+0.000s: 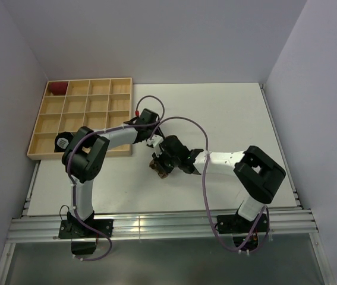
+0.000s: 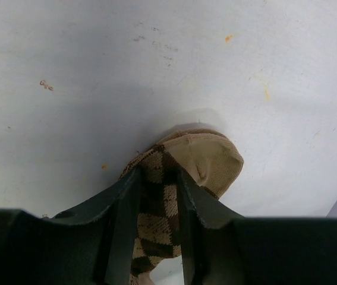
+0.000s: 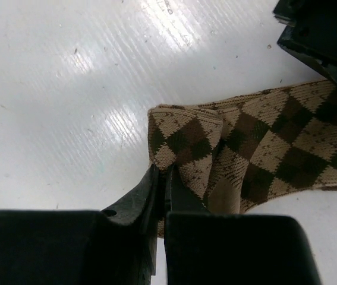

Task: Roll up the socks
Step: Roll the sock at the center of the board.

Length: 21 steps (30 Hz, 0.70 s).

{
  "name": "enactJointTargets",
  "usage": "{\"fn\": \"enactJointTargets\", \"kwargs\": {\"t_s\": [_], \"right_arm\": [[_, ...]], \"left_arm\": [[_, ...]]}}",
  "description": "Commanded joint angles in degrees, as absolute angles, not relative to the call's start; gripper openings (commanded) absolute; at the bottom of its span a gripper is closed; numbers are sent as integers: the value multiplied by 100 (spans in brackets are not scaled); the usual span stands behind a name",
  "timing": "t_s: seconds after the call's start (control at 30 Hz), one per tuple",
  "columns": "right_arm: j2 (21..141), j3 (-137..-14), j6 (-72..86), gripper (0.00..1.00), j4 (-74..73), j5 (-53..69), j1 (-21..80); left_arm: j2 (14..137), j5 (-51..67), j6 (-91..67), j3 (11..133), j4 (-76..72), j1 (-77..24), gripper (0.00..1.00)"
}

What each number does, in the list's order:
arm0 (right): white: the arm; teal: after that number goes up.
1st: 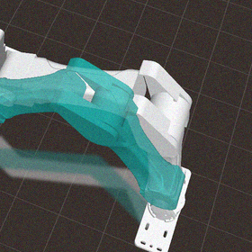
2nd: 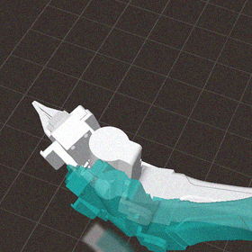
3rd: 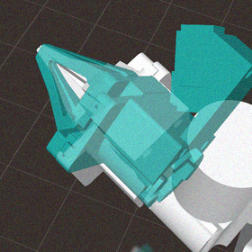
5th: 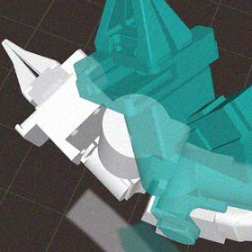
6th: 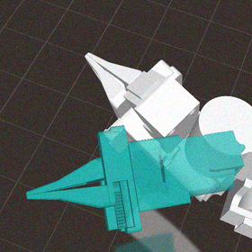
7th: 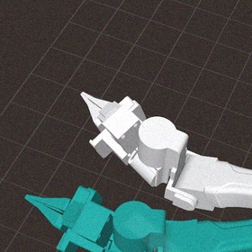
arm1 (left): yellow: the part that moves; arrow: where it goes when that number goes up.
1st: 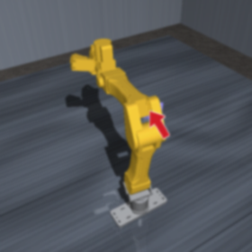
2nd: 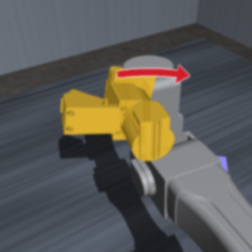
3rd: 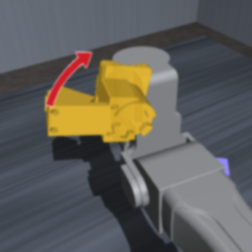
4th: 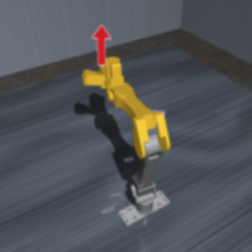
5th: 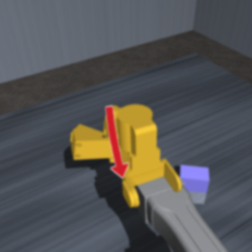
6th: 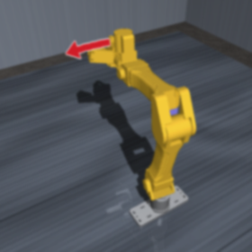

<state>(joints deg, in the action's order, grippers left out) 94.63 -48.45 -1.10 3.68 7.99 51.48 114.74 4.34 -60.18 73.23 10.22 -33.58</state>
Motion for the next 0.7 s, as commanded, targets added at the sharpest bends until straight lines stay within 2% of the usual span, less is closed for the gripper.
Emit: {"fn": "enactJointTargets", "kwargs": {"t_s": [0.0,0.47,0.67], "right_arm": [[9756,-4975,281,0,-219,1731,4844],[10002,-5045,422,0,-440,1538,4526],[10055,-5054,431,0,-448,1485,4526]], "left_arm": [[11628,97,-5792,7523,1028,-3340,37],[11144,-430,-6012,7664,1046,-3147,47],[11355,-746,-5889,8830,1458,-2857,56]]}}
